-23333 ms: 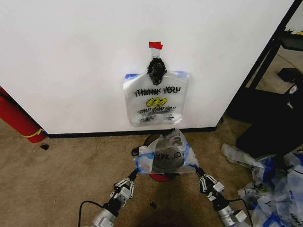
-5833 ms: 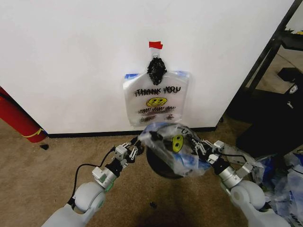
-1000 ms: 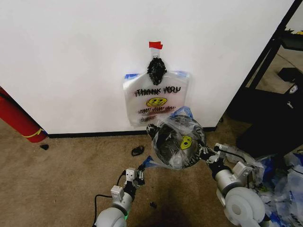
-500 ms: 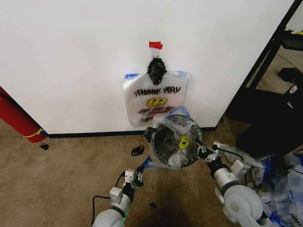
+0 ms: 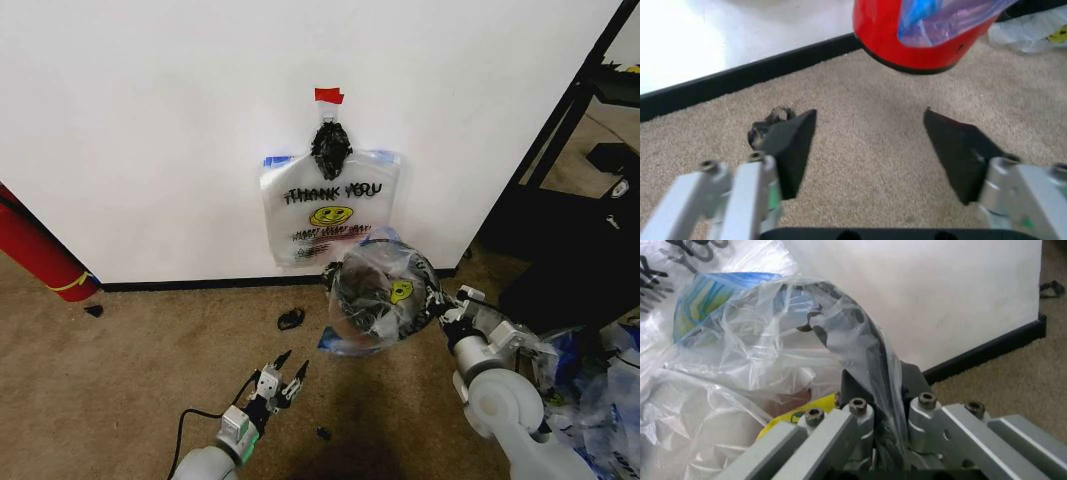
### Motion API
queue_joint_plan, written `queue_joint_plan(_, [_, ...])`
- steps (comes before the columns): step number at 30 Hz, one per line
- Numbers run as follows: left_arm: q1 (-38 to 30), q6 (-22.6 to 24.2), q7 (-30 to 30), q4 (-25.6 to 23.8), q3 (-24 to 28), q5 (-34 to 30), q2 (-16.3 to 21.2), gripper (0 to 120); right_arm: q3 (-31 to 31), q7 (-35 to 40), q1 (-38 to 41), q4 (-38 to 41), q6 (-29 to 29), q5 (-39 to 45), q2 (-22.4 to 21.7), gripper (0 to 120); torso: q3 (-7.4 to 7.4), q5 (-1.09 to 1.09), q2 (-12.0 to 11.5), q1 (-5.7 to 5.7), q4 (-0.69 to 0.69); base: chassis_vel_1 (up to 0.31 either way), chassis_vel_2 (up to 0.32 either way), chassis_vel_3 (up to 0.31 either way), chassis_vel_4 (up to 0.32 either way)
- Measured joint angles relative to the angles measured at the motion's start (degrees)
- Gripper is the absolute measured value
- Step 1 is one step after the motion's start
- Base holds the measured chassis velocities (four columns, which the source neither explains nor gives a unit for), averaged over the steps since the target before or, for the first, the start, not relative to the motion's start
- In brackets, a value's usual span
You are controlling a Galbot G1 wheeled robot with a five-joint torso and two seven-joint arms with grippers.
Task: Pick up the garbage bag from the wall and place it over the trash bin.
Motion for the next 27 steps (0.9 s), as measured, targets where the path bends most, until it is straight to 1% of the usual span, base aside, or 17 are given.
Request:
queue_joint_plan(1, [0.1,-0.1,0.0,0.0,0.0,0.2,-0.1,73,0.0,0.0,0.0,-0.1,0.0,0.0,0.0,1,0.0,0.0,0.0,0.0,0.0,0.0,0.0,0.0,0.0])
queue_joint_plan(2, [0.1,-0.1,0.0,0.0,0.0,0.2,-0.1,73,0.0,0.0,0.0,-0.1,0.0,0.0,0.0,1,0.0,0.0,0.0,0.0,0.0,0.0,0.0,0.0,0.0])
queue_joint_plan(3, [0.3,-0.6,0.0,0.0,-0.2,0.6,-0.3,79,0.0,-0.2,0.1,-0.2,0.2,-0.5,0.0,1,0.0,-0.01,0.0,0.0,0.0,0.0,0.0,0.0,0.0])
queue_joint_plan(5, [0.5,-2.7,-0.4,-0.9,-1.1,0.8,-0.5,88,-0.1,-0.9,0.0,-0.6,0.8,-2.2,-0.2,1,0.0,-0.01,0.0,0.0,0.0,0.0,0.0,0.0,0.0])
queue_joint_plan(6, [0.5,-4.3,-0.9,-2.1,-1.6,0.7,-0.5,93,-0.1,-1.8,-0.2,-0.9,1.3,-3.8,-0.5,1,0.0,-0.01,0.0,0.0,0.0,0.0,0.0,0.0,0.0])
queue_joint_plan(8, [0.1,-7.2,-1.3,-5.0,-2.4,-0.5,-0.2,97,-0.3,-4.3,-0.8,-1.7,2.7,-7.4,-0.9,1,0.0,-0.01,0.0,0.0,0.0,0.0,0.0,0.0,0.0])
queue_joint_plan(9, [-0.3,-8.8,-1.1,-6.8,-3.0,-1.5,0.0,99,-0.3,-6.4,-1.2,-2.4,3.9,-9.6,-1.2,1,0.0,0.0,0.0,0.0,-0.01,0.0,0.0,0.0,0.0])
queue_joint_plan(10, [-0.3,-8.8,-1.1,-6.8,-3.0,-1.5,0.0,99,-0.3,-6.4,-1.2,-2.4,3.9,-9.6,-1.2,1,0.0,0.0,0.0,0.0,-0.01,0.0,0.0,0.0,0.0])
queue_joint_plan(12, [-1.5,-10.6,0.0,-9.8,-4.2,-3.5,0.6,100,-0.2,-11.7,-1.9,-4.0,7.5,-14.5,-1.6,1,0.0,0.0,0.0,0.0,-0.01,0.0,0.0,0.0,0.0])
queue_joint_plan(14, [-3.1,-11.2,1.2,-12.0,-5.0,-5.3,1.5,100,0.0,-17.3,-2.4,-5.9,11.6,-19.4,-1.9,1,0.0,0.0,0.0,0.0,-0.01,0.0,0.0,0.0,0.0])
queue_joint_plan(17, [-5.7,-10.0,2.6,-14.1,-4.7,-9.5,3.3,100,0.5,-26.2,-2.5,-9.4,19.0,-28.4,-2.0,1,0.0,0.01,0.0,0.0,-0.02,0.0,0.0,0.0,0.0])
queue_joint_plan(18, [-5.7,-10.0,2.6,-14.1,-4.7,-9.5,3.3,100,0.5,-26.2,-2.5,-9.4,19.0,-28.4,-2.0,1,0.0,0.01,0.0,0.0,-0.02,0.0,0.0,0.0,0.0])
queue_joint_plan(20, [-6.9,-8.4,2.2,-14.7,-3.7,-12.7,3.8,100,0.8,-30.1,-2.1,-11.3,23.1,-34.1,-1.8,1,0.0,0.0,0.0,0.0,-0.01,0.0,0.0,0.0,0.0])
queue_joint_plan(23, [-7.5,-5.4,-0.6,-15.9,-2.1,-16.7,3.3,100,0.8,-32.3,-1.5,-12.5,27.2,-39.0,-1.2,1,0.0,0.0,0.0,0.0,-0.01,0.0,0.0,0.0,0.0])
queue_joint_plan(24, [-7.5,-5.4,-0.6,-15.9,-2.1,-16.7,3.3,100,0.8,-32.3,-1.5,-12.5,27.2,-39.0,-1.2,1,0.0,0.0,0.0,0.0,-0.01,0.0,0.0,0.0,0.0])
queue_joint_plan(27, [-6.9,-2.0,-1.6,-17.4,-1.1,-20.9,2.4,100,0.5,-33.0,-1.1,-12.7,29.2,-41.0,-0.8,1,0.0,0.0,0.0,0.0,0.0,0.0,0.0,0.0,0.0])
